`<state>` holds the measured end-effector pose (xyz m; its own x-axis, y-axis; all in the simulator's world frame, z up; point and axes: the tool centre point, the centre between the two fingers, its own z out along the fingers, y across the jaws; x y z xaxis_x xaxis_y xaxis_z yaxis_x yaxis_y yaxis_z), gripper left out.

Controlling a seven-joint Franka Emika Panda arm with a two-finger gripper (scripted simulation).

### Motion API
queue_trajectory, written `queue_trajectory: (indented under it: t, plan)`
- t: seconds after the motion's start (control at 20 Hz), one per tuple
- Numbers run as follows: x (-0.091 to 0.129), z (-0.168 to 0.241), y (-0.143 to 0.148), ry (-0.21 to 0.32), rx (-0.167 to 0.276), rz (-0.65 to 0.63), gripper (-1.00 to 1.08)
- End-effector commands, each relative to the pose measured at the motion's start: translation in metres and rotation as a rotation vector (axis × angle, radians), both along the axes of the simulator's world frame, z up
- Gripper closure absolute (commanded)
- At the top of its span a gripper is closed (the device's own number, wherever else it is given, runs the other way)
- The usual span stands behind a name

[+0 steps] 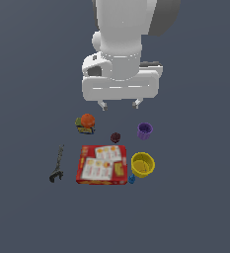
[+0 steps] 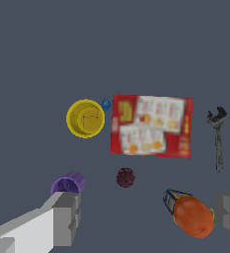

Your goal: Pick up a designated object from a clutter of objects.

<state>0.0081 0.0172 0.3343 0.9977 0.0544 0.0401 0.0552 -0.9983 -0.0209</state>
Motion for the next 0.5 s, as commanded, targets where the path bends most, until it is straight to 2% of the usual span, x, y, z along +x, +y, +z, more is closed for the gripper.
queue_trajectory:
  t: [0.0, 0.45]
  plan:
    - [0.0, 0.0, 0.0, 0.0, 0.001, 0.001, -0.92]
    - [-0.001, -0.028, -0.001, 0.004, 0.0, -0.029, -0.92]
